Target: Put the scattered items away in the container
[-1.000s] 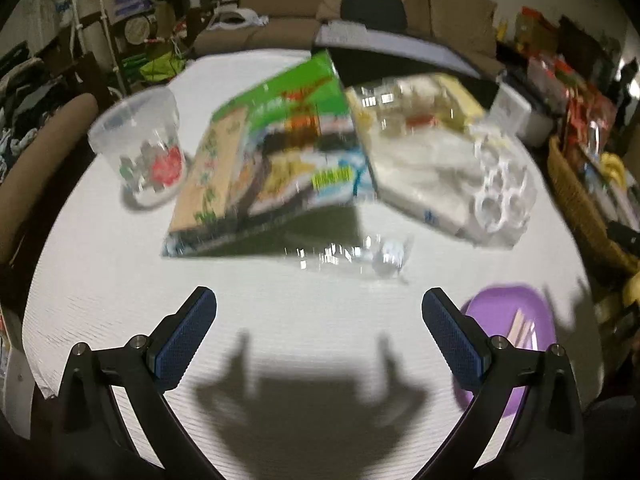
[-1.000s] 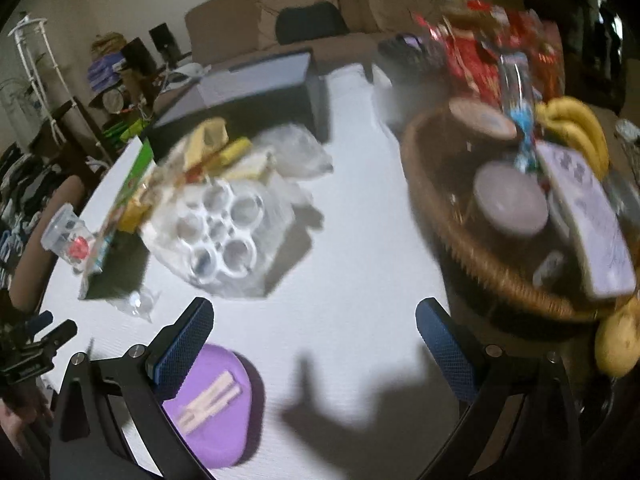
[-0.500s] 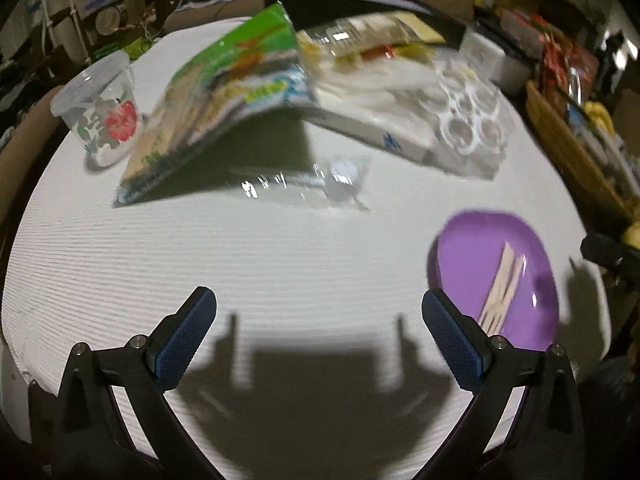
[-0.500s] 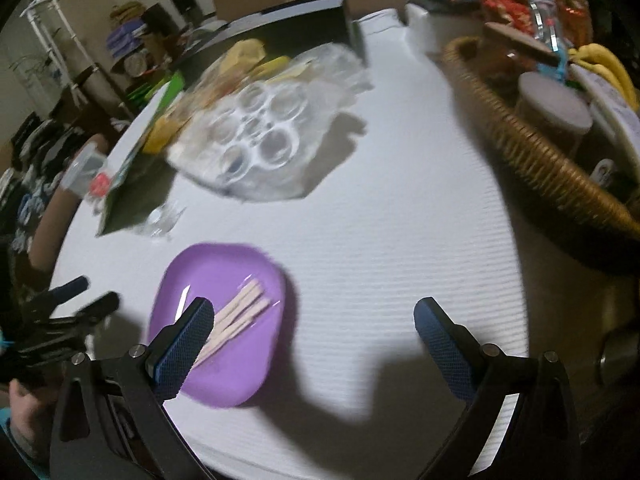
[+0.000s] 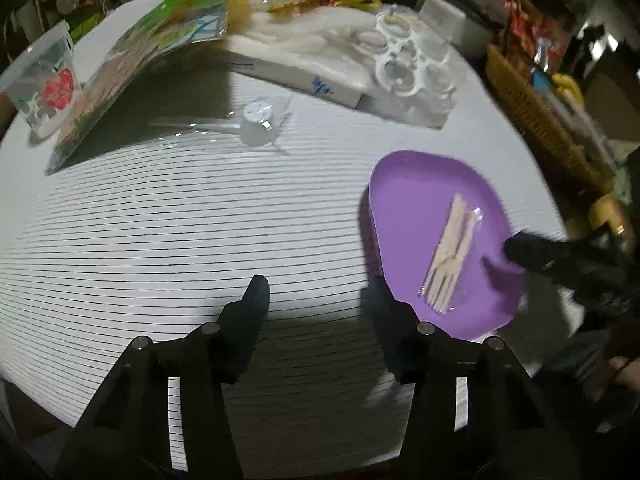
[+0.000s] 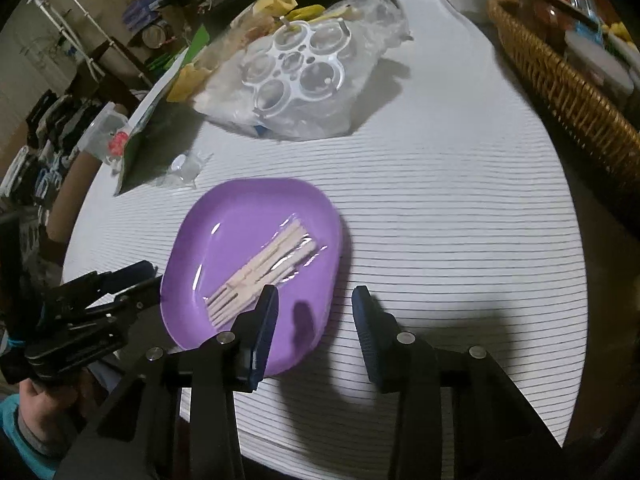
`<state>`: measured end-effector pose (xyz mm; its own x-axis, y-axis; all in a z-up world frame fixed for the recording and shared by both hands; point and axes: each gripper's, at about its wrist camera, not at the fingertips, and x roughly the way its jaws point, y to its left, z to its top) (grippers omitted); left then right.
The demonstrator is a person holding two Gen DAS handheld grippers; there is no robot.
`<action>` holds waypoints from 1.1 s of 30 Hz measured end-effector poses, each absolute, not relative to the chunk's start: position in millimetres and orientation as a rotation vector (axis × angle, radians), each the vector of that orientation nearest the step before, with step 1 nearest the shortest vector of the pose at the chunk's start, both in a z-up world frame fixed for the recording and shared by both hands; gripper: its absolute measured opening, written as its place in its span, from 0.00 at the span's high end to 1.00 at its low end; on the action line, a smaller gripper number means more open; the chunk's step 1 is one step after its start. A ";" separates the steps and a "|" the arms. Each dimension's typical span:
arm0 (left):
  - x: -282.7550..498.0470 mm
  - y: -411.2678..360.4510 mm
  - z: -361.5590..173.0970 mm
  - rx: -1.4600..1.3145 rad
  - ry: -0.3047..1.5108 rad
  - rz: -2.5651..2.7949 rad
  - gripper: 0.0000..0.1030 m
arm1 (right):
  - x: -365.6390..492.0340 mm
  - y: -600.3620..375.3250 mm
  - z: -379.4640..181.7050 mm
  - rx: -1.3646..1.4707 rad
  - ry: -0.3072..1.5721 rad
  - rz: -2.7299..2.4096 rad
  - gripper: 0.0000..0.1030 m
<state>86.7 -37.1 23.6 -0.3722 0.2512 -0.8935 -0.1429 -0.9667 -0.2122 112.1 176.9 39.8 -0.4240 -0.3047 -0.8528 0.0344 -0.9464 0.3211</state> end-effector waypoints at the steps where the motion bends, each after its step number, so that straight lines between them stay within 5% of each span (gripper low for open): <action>1: 85.1 -35.6 23.7 -1.600 -0.166 2.401 0.54 | 111.6 177.1 39.1 1.556 -0.381 -2.461 0.62; 11: 72.8 -66.1 23.8 -1.629 -0.470 2.380 0.52 | 110.3 174.3 36.4 1.562 -0.378 -2.434 0.66; 15: 69.4 -59.3 17.1 -1.633 -0.391 2.356 0.54 | 103.1 159.6 35.9 1.561 -0.350 -2.419 0.66; 19: 72.6 -57.6 15.8 -1.643 -0.344 2.359 0.76 | 96.6 130.4 36.6 1.551 -0.299 -2.368 0.66; 33: 47.7 -195.6 23.7 -1.716 -0.432 2.549 0.76 | 32.7 -8.6 28.8 1.521 -0.183 -2.215 0.66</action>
<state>47.7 -195.6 23.7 -0.3878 0.1853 -0.9029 0.1226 -0.9605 -0.2497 32.7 -8.6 28.8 -0.2948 -0.4294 -0.8536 0.2837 -0.8924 0.3509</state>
